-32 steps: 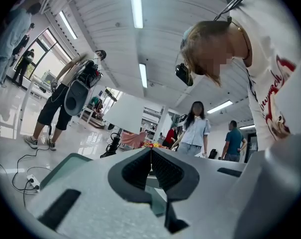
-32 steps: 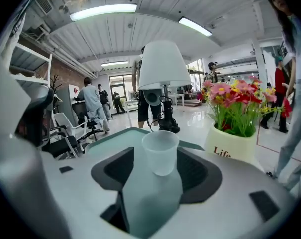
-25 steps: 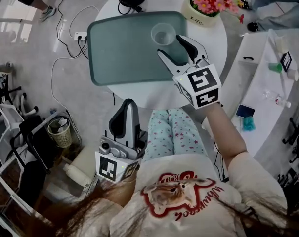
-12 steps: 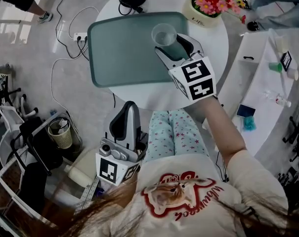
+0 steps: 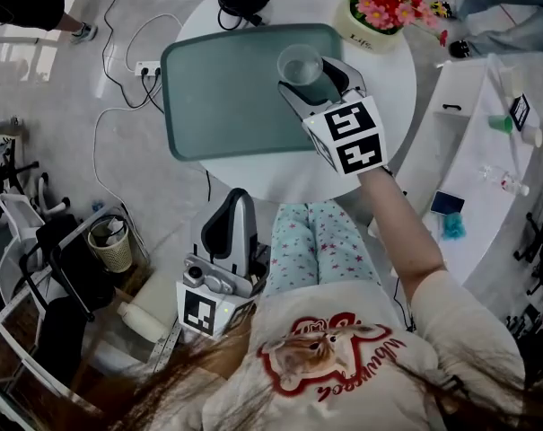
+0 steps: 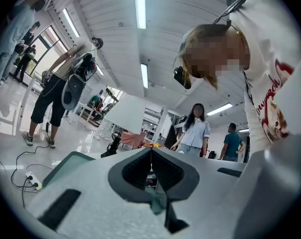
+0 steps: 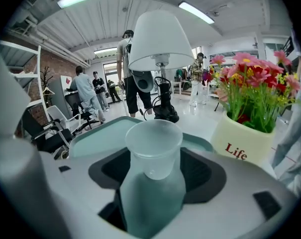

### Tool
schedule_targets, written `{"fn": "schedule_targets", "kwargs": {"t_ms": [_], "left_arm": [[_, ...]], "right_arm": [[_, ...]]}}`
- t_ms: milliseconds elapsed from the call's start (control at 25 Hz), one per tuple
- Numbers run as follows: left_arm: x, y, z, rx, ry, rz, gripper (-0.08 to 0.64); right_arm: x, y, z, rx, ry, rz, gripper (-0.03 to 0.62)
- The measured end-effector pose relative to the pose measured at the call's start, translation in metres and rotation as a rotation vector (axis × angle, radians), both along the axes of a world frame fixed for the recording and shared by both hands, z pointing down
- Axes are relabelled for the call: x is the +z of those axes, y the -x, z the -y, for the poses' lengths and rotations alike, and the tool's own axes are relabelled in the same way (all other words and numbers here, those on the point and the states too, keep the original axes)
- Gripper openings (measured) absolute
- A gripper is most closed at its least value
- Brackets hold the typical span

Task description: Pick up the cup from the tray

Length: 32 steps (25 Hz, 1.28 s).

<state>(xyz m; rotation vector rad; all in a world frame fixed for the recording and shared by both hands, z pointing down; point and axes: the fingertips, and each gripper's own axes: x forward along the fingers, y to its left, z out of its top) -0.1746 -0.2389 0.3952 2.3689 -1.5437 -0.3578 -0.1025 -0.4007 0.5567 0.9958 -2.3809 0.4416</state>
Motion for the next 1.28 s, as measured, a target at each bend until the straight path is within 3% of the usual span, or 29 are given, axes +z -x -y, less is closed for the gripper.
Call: {"fn": "schedule_targets", "kwargs": {"t_ms": [640, 1000, 1280], "left_arm": [[0.005, 0.002, -0.009, -0.014, 0.017, -0.021, 0.015], [0.016, 0.001, -0.017, -0.008, 0.051, -0.022, 0.014], [0.014, 0.0, -0.017, 0.001, 0.024, 0.007, 0.014]], "right_arm": [[0.0, 0.006, 0.008, -0.004, -0.016, -0.015, 0.284], [-0.006, 0.003, 0.007, 0.011, -0.035, 0.03, 0.282], [-0.016, -0.001, -0.001, 0.016, -0.068, 0.03, 0.282]]}}
